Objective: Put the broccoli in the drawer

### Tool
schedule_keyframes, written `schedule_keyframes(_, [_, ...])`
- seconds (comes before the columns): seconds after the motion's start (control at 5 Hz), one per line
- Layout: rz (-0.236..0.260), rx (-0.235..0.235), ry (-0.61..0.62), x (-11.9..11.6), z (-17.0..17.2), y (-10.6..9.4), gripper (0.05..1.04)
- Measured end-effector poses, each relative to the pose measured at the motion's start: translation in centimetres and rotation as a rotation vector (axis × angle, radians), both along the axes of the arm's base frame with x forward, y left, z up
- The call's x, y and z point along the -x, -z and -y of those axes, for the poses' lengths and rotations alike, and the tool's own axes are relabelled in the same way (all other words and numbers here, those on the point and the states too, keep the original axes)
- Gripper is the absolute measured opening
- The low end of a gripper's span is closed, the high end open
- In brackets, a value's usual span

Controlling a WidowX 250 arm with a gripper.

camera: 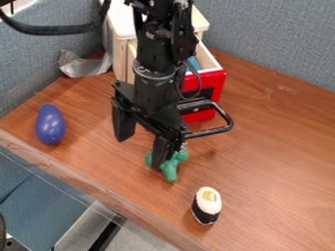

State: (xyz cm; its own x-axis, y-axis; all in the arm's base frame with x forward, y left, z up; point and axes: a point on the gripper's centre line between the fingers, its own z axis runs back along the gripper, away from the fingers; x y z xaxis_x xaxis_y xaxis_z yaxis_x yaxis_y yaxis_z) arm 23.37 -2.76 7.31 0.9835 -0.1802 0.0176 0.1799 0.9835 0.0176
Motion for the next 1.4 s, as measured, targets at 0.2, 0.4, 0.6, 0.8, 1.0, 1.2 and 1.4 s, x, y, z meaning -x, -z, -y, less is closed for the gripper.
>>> schedule_keyframes(0.2, [-0.017,0.002,-0.010,0.2,0.1,0.6,1.000])
schedule_keyframes(0.4, [0.007,0.013,-0.054,0.2,0.0,1.1,1.000])
schedule_keyframes(0.6, [0.044,0.026,-0.095,-0.4,0.1,1.1,1.000])
schedule_keyframes(0.8, [0.084,0.040,-0.135,-1.1,0.3,1.0,1.000])
schedule_keyframes(1.0, [0.152,0.049,-0.240,-2.2,0.6,1.4,1.000])
schedule_keyframes(1.2, [0.134,0.066,-0.300,-2.8,1.0,2.4,1.001])
schedule_keyframes(1.4, [0.127,0.074,-0.337,-3.3,1.1,3.0,1.000])
